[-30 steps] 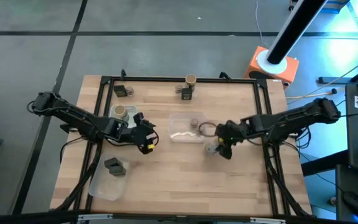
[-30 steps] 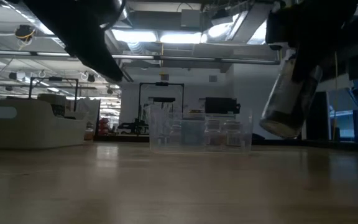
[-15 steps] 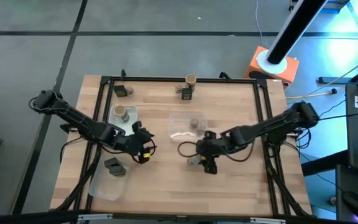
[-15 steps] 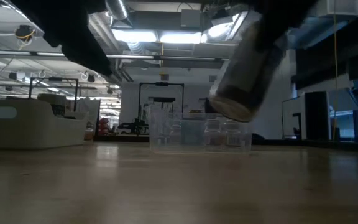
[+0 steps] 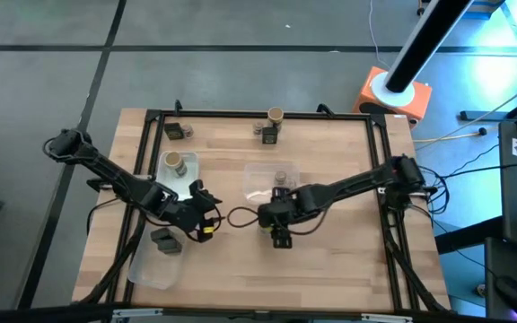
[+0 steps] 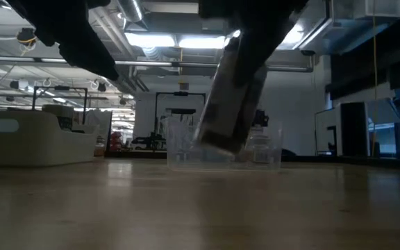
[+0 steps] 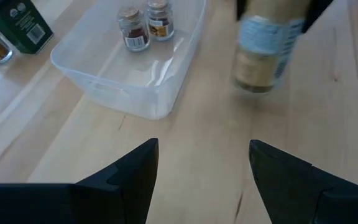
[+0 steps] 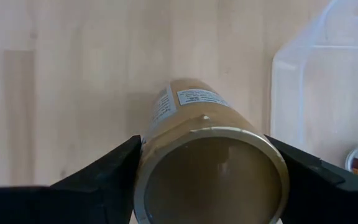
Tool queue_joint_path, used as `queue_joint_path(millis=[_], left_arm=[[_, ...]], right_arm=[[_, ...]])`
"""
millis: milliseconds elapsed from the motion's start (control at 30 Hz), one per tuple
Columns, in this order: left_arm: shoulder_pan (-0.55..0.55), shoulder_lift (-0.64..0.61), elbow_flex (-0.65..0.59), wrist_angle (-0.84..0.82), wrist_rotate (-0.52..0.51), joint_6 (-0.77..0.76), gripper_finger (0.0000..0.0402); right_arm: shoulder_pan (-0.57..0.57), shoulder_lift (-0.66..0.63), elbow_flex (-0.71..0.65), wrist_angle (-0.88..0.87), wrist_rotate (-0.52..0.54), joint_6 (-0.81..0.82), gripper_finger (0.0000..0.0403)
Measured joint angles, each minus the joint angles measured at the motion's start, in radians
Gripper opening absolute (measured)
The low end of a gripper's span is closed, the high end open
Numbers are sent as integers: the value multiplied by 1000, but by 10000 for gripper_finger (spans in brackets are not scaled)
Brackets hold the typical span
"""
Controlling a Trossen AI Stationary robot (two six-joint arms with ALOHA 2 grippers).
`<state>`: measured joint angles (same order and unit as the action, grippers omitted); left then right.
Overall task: Sort spices by type
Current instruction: Put the gold seasoning bottle into the white bin
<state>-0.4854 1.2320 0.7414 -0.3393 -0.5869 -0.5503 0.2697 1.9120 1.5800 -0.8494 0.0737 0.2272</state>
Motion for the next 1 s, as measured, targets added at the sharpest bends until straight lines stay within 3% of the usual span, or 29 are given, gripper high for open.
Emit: queue_joint_path(millis=[767, 1000], left_arm=[[0, 0, 0, 16, -1, 7, 235], [1, 0, 0, 18, -2, 7, 235]], right_arm=[[-35, 52, 6, -17, 12, -27, 308], [-25, -10, 5, -87, 16, -17, 309]])
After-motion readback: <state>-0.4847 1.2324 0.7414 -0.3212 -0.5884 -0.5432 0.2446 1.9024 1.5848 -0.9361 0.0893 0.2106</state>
